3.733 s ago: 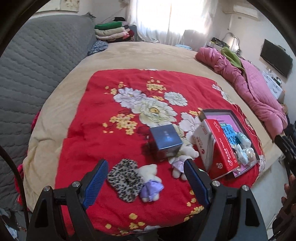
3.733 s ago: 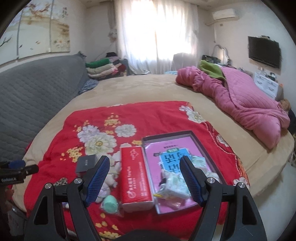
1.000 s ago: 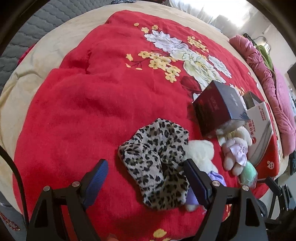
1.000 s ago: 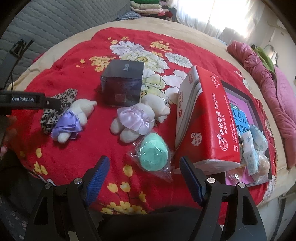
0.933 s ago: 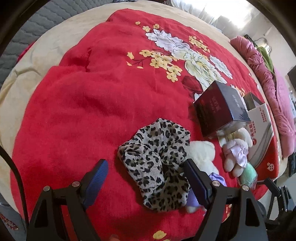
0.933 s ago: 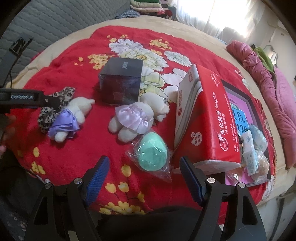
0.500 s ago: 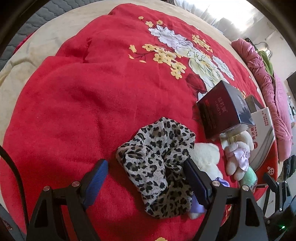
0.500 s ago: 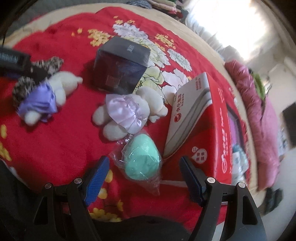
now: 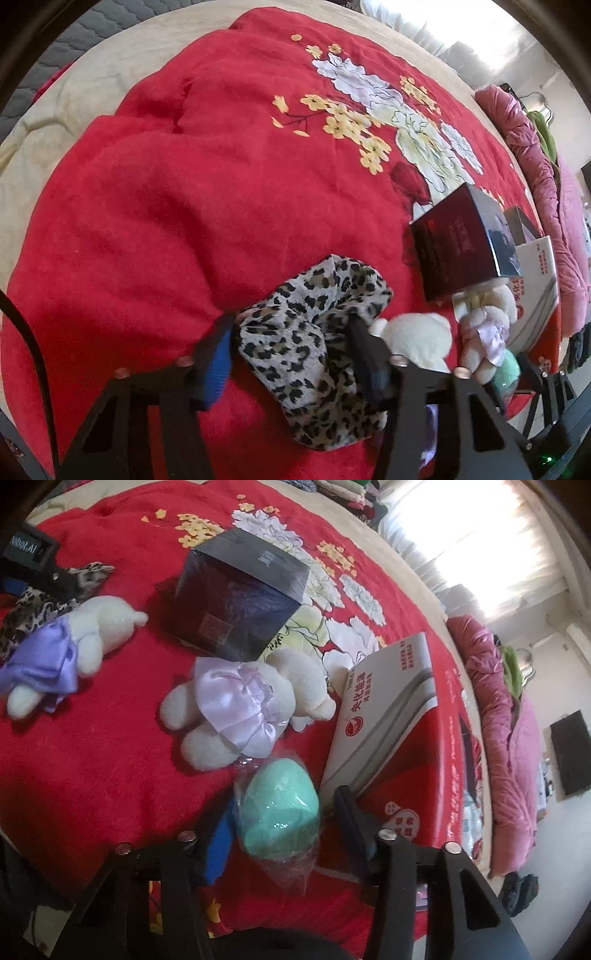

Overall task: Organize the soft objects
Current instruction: 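Grasp the leopard scrunchie with the left tool while the right tool grasps the bagged green ball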

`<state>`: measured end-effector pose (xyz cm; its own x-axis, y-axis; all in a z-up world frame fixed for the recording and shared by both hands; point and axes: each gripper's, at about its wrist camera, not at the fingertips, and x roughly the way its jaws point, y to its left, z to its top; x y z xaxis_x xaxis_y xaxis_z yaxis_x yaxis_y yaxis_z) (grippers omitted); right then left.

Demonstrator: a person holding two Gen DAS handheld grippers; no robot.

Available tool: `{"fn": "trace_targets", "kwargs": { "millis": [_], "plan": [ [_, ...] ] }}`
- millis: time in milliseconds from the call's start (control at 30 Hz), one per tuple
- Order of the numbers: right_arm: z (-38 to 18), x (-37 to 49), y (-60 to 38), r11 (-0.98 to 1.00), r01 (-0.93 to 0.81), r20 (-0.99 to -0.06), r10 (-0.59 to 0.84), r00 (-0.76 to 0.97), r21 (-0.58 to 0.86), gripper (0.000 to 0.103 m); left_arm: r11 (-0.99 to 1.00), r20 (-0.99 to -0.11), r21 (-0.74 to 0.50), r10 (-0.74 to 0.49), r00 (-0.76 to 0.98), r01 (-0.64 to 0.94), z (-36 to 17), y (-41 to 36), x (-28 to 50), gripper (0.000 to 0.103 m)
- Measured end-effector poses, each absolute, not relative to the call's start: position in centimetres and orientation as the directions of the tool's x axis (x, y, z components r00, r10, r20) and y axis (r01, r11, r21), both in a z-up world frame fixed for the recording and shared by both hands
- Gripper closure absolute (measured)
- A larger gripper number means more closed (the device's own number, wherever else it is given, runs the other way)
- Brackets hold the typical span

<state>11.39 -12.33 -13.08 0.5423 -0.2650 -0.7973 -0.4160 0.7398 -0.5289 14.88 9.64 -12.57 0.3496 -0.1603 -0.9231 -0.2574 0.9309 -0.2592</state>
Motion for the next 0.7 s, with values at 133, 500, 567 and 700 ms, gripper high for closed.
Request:
{"fn": "trace_targets", "kwargs": {
  "millis": [133,500,567,700],
  "plan": [
    [-12.9,11.5,-12.4,0.748,-0.408,-0.794,-0.255,0.552,-0.524,0.061,0.937,-0.921,-0.239,-0.136,0.364,-0.254,-12.6,9.3,14.7,0.073],
    [-10.2,11.0,-14.6,0.861,-0.368,-0.827,-0.103,0.552,-0.352,0.062,0.944,-0.9,-0.259,-0.16,0.405,-0.203,-12.0,8.5,13.9,0.087],
    [-9.8,10.7,-14.8,0.877,-0.363,-0.833,-0.072,0.549,-0.315,0.062,0.937,-0.893,-0.286,-0.184,0.411,-0.201,-11.8,8.6,13.6,0.088],
    [-9.0,10.5,-15.3,0.909,-0.348,-0.841,-0.006,0.541,-0.23,0.062,0.938,-0.886,-0.291,-0.19,0.423,-0.19,-11.3,8.4,13.1,0.089]
  ]
}}
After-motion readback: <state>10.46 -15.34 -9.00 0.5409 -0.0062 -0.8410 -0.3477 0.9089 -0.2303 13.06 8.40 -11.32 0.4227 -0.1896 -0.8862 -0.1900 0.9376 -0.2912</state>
